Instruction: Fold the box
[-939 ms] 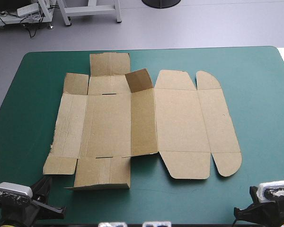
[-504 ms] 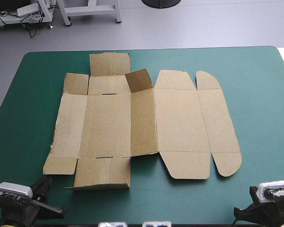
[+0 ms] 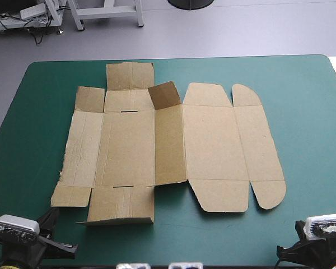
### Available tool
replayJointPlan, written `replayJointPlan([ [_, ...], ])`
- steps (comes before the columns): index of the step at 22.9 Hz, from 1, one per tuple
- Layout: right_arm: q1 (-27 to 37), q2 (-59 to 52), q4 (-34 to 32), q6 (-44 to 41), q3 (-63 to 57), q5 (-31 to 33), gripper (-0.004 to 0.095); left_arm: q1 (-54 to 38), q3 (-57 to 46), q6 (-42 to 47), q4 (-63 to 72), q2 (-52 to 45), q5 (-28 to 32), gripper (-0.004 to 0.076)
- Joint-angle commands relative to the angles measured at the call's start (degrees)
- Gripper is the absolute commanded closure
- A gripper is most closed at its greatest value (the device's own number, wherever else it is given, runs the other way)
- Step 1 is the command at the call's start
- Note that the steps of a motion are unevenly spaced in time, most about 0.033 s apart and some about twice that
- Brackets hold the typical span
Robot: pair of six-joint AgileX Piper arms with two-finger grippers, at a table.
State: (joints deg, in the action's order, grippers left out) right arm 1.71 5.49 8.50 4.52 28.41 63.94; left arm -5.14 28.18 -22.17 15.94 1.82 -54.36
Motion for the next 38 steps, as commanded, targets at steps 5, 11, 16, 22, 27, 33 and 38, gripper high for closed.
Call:
replayJointPlan([
  [5, -0.01, 0.91, 0.05, 0.08, 1.24, -3.42, 0.0921, 0.07, 7.66, -1.44, 0.84, 11.85, 11.67, 0.0734],
  [11, -0.01, 0.91, 0.16, 0.08, 1.24, -3.42, 0.0921, 0.07, 18.33, -1.0, -2.05, 33.49, 16.48, 0.0734],
  [16, -0.01, 0.91, -0.34, 0.08, 1.24, -3.42, 0.0921, 0.07, 25.91, 7.23, -8.89, 49.95, 17.62, 0.0734],
  [22, -0.01, 0.91, -1.41, 0.08, 1.24, -3.65, 0.0921, -1.25, 33.25, 16.98, -22.95, 62.08, 11.16, 0.0733],
  [27, -0.01, 0.91, -4.71, 0.08, 1.24, -3.65, 0.0921, -13.52, 34.29, 5.26, -4.8, 67.23, 6.67, 0.0714],
  [33, -0.01, 0.91, -6.05, 0.08, 1.24, -3.91, 0.0921, -29.71, 34.29, -14.18, 23.17, 73.28, -5.87, 0.0715],
  [38, -0.01, 0.91, -6.15, 0.08, 1.24, -3.91, 0.0921, -33.0, 33.92, -23.02, 33.87, 83.0, -19.94, 0.0715],
])
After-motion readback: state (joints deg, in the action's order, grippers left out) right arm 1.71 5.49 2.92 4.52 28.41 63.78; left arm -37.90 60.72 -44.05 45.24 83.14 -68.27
